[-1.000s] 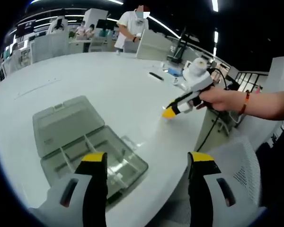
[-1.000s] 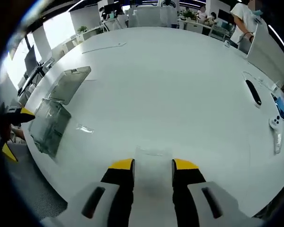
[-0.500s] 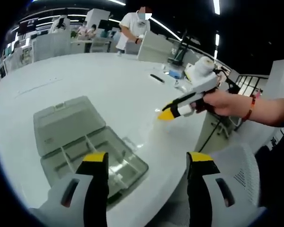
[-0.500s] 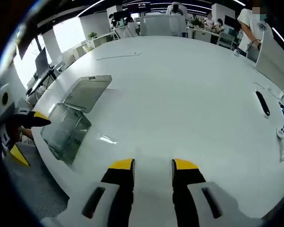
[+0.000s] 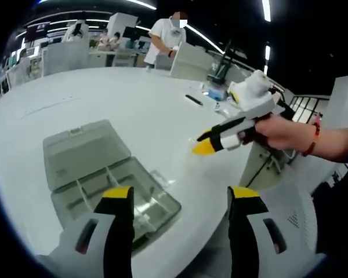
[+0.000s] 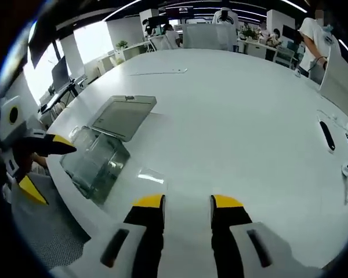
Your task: Insert the divider into the dual guide fixture by aligning both edges with the guide slots and pushing it downward to the bottom, including one-sided entry, uneven engagement, binding, and posture correction.
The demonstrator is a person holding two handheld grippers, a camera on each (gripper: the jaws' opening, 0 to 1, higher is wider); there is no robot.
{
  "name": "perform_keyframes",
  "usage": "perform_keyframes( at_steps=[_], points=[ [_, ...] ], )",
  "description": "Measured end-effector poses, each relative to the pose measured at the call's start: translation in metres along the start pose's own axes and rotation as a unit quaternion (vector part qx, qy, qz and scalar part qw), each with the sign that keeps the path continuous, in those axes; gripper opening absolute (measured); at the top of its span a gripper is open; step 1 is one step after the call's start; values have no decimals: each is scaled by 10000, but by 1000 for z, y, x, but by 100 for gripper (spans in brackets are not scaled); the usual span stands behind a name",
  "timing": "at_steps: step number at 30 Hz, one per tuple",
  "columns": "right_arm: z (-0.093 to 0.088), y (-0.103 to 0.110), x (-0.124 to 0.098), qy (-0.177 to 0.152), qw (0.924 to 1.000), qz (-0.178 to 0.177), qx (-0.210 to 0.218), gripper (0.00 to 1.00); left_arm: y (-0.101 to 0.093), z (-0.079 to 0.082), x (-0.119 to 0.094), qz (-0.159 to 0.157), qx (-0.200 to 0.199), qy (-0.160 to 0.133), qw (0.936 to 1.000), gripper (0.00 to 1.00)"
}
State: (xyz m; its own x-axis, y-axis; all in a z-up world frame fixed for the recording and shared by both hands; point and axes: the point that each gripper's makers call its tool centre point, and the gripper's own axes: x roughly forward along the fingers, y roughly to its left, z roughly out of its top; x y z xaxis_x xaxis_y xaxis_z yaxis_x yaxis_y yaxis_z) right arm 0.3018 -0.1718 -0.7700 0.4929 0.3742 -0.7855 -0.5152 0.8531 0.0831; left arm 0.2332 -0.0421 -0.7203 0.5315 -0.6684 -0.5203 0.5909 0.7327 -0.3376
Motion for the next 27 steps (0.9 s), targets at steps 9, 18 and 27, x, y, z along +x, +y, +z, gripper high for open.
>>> perform_keyframes(
  at_steps=[9, 18, 27],
  points=[
    [6, 19, -5, -83, 9998, 84, -146, 27, -3, 2, 1, -56, -100, -84, 9999, 61],
    [15, 39, -12, -278, 9991, 220, -254, 27, 4, 15, -3, -41, -643, -467, 9968, 56],
    [21, 60, -20, -489, 9976, 397, -294, 27, 1, 16, -1, -85, -789, -510, 9955, 55]
  ],
)
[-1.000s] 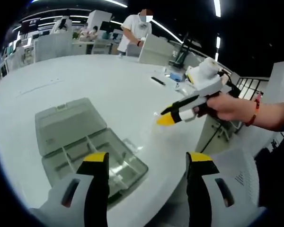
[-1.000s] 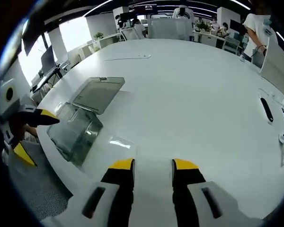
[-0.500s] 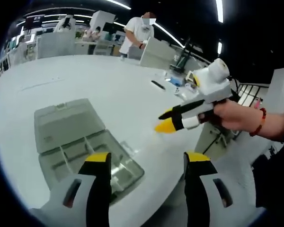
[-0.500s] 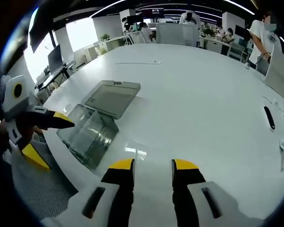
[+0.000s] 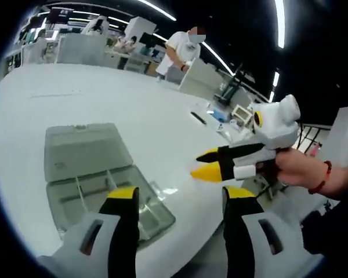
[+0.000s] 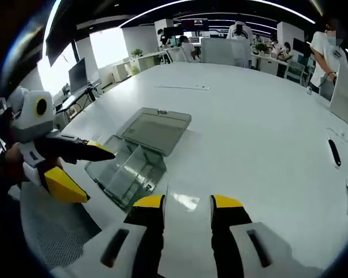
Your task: Insert the divider into the dual guide fixture by aligning both edges with the guide slots and pushing it downward to the bottom, including one-sided entry, uneven engagement, binding, and posture correction.
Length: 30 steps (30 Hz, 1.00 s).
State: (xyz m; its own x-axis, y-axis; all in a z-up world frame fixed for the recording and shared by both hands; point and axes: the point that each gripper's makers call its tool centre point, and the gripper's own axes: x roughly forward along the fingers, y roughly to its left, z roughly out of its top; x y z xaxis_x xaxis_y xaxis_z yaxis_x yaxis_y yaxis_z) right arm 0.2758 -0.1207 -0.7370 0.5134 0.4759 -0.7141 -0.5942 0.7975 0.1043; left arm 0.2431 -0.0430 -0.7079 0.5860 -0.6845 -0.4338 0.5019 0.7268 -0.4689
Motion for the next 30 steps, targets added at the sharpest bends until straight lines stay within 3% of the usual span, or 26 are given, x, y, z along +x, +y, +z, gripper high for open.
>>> perform_keyframes(
  at_steps=[4, 9, 17, 19, 21, 23, 30],
  points=[
    [2, 7, -1, -49, 10000, 42, -60, 27, -4, -1, 1, -57, -57, -3, 10000, 52],
    [7, 20, -3, -157, 9997, 132, -101, 27, -14, 7, 4, -361, -509, -230, 9978, 50],
    [14, 32, -6, -295, 9992, 216, -137, 27, -12, 9, 4, -375, -675, -278, 9966, 45],
    [16, 32, -7, -344, 9991, 231, -79, 27, -11, 8, 2, -387, -795, -290, 9957, 40],
    [15, 32, -7, -339, 9991, 248, -71, 27, -10, 12, -1, -436, -924, -413, 9939, 34],
    [15, 34, -7, -345, 9991, 232, -110, 27, -9, 17, -3, -441, -986, -544, 9927, 37],
    [20, 47, -9, -421, 9984, 355, -115, 27, -5, 13, -1, -421, -1190, -451, 9910, 30]
  ],
)
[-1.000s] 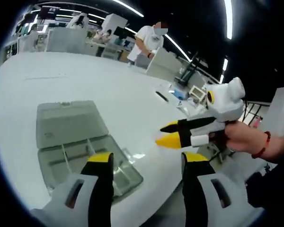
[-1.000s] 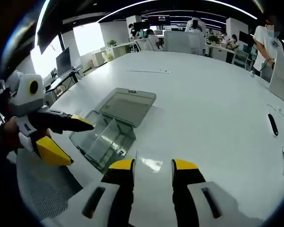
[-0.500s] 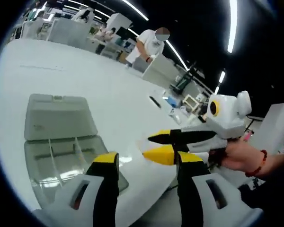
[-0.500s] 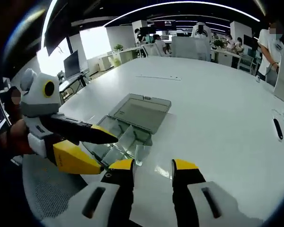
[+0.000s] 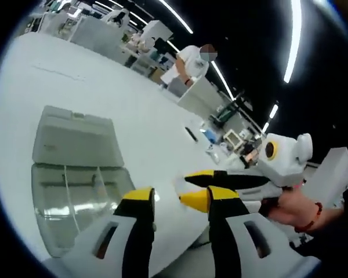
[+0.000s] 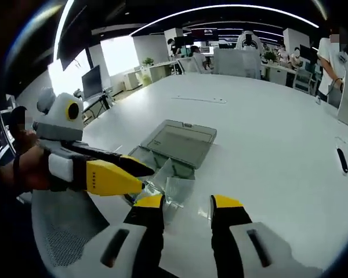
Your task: Insert the divider into the dual guide fixture by aligning both edges with the guide slots and pushing it downward to the bottom, including one-sided entry, uneven engagement, binding, and posture correction.
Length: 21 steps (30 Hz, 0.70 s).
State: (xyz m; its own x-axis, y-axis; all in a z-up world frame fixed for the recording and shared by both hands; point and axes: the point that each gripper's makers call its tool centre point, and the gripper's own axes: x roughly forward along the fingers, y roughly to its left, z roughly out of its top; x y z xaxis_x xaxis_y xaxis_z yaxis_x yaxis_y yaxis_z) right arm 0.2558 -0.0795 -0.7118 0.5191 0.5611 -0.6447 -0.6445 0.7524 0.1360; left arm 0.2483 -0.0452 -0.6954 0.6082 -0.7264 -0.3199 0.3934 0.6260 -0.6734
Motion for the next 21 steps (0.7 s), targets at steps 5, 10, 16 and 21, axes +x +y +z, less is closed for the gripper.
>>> perform_keyframes(
  at_steps=[5, 10, 16, 21],
  points=[
    [4, 7, 0, -45, 9999, 70, -83, 27, 1, 2, -3, 3, -333, -89, 9994, 28],
    [5, 12, 0, -66, 9998, 126, -142, 27, 1, 5, -3, -29, -485, -125, 9987, 21],
    [7, 18, -1, -105, 9995, 161, -257, 27, 0, 2, -1, -116, -745, -125, 9971, 13],
    [7, 21, -1, -173, 9994, 207, -226, 27, 1, 0, -1, -162, -862, -101, 9961, 5]
  ],
)
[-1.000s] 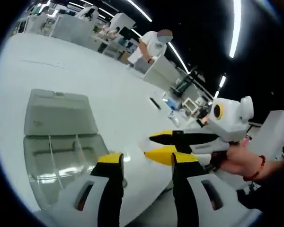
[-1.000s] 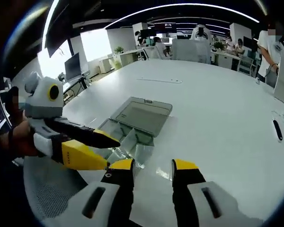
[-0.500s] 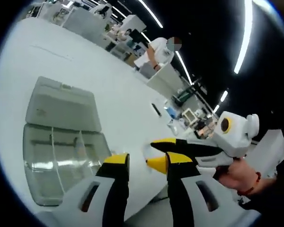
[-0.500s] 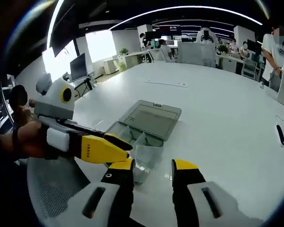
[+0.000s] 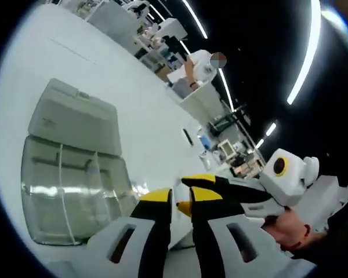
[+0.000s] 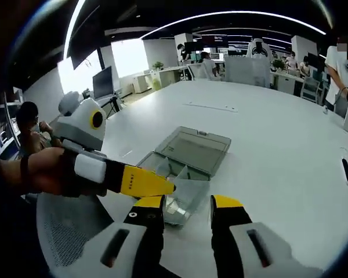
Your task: Insert the divider into the dual guide fixture by aligning both edges with the guide slots and pushing it downward to the bottom, including one-sided entry, uneven engagement, binding, and posture correction.
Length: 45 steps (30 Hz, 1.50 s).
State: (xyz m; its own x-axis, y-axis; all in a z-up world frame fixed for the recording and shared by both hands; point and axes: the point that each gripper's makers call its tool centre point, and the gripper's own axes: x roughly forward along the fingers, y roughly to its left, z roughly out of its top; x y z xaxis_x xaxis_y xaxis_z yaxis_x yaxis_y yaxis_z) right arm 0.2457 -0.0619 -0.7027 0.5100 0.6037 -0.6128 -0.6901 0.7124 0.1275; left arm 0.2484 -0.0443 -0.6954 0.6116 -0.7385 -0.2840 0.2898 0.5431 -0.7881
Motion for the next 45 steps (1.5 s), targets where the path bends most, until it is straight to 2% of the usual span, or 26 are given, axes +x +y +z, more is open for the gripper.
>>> perform_keyframes(
  at_steps=[3, 6, 13, 16, 18, 21, 23, 25, 31, 35, 40, 44, 45],
  points=[
    [2, 2, -1, -77, 9999, 39, 57, 27, 2, 1, -2, 19, -11, -39, 10000, 0],
    [2, 5, 0, -51, 10000, 61, 24, 27, 2, 1, -3, -10, -46, -31, 10000, 0],
    [0, 10, 0, -17, 9993, 352, 139, 28, -1, 0, -8, -90, 351, 19, 9993, 0],
    [-1, 14, 0, 72, 9990, 416, -133, 28, 0, 1, -9, -96, 416, 42, 9991, 0],
    [-4, 15, 0, 209, 9982, 489, -282, 27, 5, 5, -11, 49, 635, 1, 9980, 0],
    [1, 15, -3, 141, 9971, 579, -463, 25, 8, 8, -15, 56, 758, 30, 9971, 0],
    [3, 14, -5, 187, 9960, 643, -593, 25, 13, 9, -20, 124, 1006, 115, 9948, 0],
    [4, 12, -6, 220, 9937, 683, -857, 24, 15, 10, -24, 107, 1085, 168, 9939, 0],
    [4, 15, -5, 365, 9893, 901, -1092, 22, 16, 10, -30, 98, 1300, 273, 9911, 0],
    [5, 21, -4, 445, 9841, 1107, -1312, 22, 13, 5, -29, 0, 1451, 414, 9885, 0],
    [9, 18, -5, 503, 9794, 1191, -1550, 20, 7, 4, -28, -132, 1572, 478, 9863, 0],
    [10, 15, -6, 628, 9732, 1394, -1720, 19, 8, 2, -29, -128, 1992, 615, 9780, 0],
    [8, 15, -7, 695, 9677, 1487, -1915, 20, 7, 1, -30, -164, 2113, 664, 9750, 0]
  ],
)
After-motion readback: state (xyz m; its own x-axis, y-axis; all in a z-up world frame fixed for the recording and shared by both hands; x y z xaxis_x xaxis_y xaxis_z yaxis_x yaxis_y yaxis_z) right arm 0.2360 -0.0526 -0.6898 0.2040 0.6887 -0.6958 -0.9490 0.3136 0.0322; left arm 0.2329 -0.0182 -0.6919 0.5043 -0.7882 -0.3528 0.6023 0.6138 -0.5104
